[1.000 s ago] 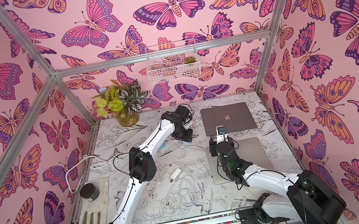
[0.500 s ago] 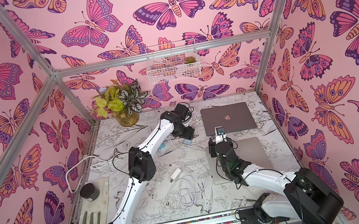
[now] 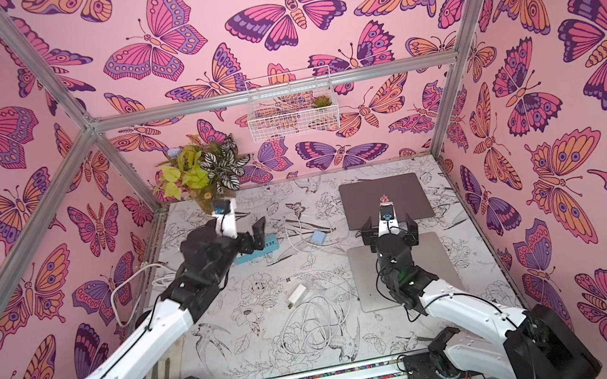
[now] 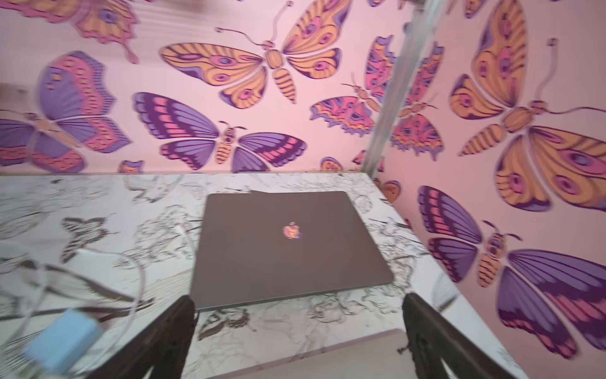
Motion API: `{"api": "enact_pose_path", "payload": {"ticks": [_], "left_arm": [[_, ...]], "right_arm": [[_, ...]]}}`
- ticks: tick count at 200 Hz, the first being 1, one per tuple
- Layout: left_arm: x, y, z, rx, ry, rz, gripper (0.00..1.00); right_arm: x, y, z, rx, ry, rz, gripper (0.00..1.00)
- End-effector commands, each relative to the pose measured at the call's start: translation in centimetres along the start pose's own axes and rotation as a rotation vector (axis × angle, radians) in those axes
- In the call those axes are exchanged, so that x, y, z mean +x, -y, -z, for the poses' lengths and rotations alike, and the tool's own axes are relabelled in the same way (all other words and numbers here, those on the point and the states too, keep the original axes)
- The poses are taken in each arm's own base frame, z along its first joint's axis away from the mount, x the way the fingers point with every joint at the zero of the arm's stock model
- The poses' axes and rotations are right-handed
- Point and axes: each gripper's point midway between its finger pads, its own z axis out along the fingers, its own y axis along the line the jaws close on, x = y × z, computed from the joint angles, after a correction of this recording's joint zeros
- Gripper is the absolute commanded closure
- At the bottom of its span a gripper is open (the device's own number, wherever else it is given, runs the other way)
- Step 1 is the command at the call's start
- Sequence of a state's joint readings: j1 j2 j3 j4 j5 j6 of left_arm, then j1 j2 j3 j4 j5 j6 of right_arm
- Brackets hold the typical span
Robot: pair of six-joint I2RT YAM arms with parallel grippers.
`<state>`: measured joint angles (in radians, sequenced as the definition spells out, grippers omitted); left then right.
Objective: Unplug the laptop charger
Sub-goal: Reset both arms
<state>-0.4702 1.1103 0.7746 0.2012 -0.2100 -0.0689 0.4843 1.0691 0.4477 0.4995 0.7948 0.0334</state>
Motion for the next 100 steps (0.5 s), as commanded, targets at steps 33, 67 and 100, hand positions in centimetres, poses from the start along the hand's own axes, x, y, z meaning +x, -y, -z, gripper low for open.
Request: {"api": "enact_pose_path", "payload": {"ticks": [33,67,100], "left_arm": [[9.3,-13.3,5.6,-0.513,-0.041,0.042,0.00],[14.3,-14.9,4.5,-0.525,-0.125,0.021,0.00],[15.3,-14.7,1.2,-0.477,-0.103,-0.045,0.00]], "right_arm": [[5.4,6.5,-1.7,0.190,-0.101,0.004,0.00],[7.3,5.5,-4.1,0.178,-0.144,0.055,0.00],[7.5,3.3,-6.1,0.079,-0.106,0.064,0.03]]}}
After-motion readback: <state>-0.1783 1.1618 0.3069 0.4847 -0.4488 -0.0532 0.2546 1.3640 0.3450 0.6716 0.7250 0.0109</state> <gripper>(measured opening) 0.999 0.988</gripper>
